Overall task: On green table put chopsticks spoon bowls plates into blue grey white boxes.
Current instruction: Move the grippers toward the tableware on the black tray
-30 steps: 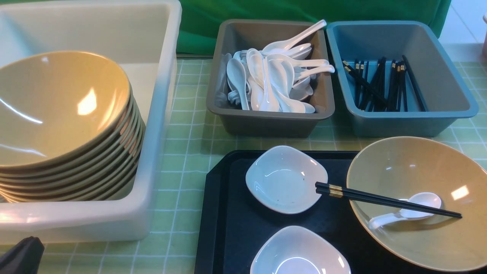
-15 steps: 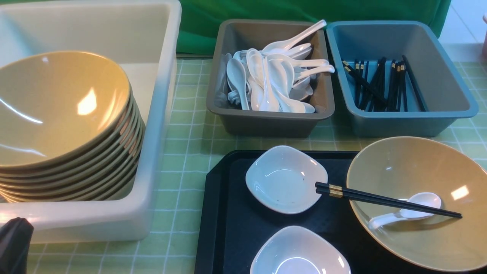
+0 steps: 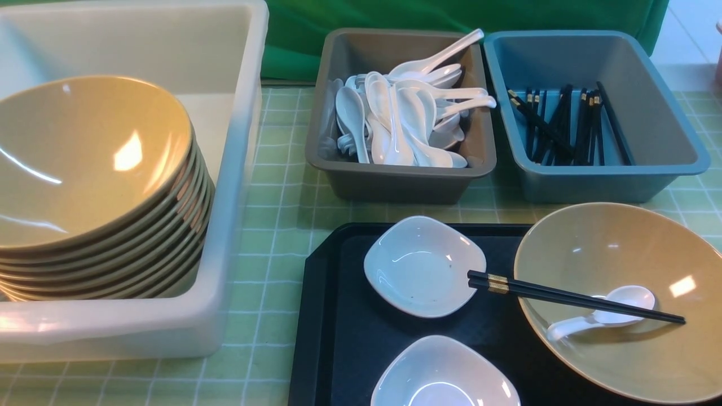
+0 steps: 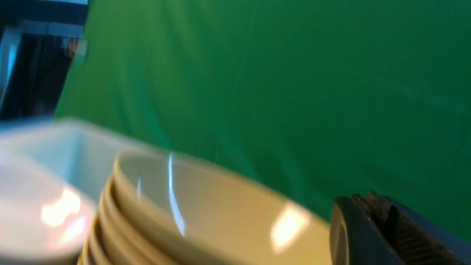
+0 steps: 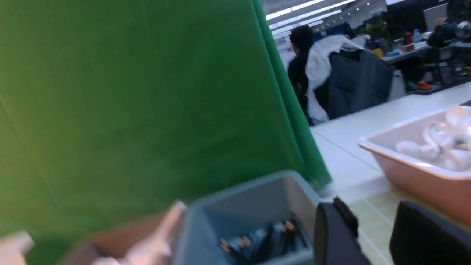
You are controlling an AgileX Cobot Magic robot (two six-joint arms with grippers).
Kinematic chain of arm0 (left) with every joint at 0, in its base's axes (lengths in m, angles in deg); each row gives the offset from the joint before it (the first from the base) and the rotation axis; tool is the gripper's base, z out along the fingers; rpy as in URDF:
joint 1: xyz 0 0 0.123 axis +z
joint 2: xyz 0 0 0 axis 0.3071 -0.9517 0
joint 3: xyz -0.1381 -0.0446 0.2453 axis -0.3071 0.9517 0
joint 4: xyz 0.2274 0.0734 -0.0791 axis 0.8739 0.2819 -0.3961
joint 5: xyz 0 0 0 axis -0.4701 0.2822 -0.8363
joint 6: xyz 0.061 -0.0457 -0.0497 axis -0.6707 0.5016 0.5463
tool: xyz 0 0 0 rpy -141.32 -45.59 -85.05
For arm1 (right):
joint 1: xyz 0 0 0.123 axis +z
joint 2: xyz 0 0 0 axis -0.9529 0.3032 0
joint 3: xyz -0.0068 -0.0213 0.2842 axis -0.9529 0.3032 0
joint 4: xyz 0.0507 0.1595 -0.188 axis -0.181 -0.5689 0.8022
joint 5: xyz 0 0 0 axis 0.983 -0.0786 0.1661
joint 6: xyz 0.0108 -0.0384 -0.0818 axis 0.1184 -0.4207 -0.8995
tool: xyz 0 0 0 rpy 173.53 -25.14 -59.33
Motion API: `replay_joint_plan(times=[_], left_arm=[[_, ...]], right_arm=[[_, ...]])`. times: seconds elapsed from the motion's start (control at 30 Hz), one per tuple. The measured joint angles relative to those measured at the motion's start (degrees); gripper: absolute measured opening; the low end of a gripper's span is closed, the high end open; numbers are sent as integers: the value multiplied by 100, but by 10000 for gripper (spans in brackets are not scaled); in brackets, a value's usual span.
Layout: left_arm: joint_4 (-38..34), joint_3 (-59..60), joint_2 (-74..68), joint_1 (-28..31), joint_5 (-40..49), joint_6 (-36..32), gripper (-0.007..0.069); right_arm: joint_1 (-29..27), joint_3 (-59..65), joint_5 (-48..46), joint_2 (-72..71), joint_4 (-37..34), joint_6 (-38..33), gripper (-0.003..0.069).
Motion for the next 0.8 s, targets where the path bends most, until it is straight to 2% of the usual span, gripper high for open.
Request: replay_joint_plan(times=[0.07, 0.13, 0.3, 0.37, 0.5, 0.53, 0.6, 0.63, 0.7, 0.8], left_arm=[[-29, -66, 0, 0, -160, 5, -1], [-34, -173, -5, 0, -121, 11, -1], [-38, -1283, -683, 0, 392, 66, -1], [-38, -1975, -1221, 0, 981, 175, -1], [-38, -3553, -3004, 0, 2912, 309, -1], [-38, -3760, -3294, 0, 3223, 309, -1], [-11, -4207, -3930, 0, 3982, 284, -1], [4, -4240, -4037, 0, 4036, 285, -1], [7, -4481, -4531, -5, 4442, 276, -1], [-288, -4547, -4917, -119, 4713, 272, -1]], right_arm=[[0, -26, 354, 0, 0, 328, 236], [0, -111, 341, 21, 0, 382, 236], [0, -1222, -8, 854, 0, 414, 236], [0, -1804, -236, 1356, 0, 385, 236], [0, -3354, -2023, 3160, 0, 208, 236], [0, -3568, -2297, 3365, 0, 101, 236], [0, -3981, -3151, 4007, 0, -632, 236], [0, -4040, -3209, 4057, 0, -717, 236], [6, -4217, -3599, 4516, 0, -1427, 236], [246, -4270, -3872, 4813, 0, -1730, 236]])
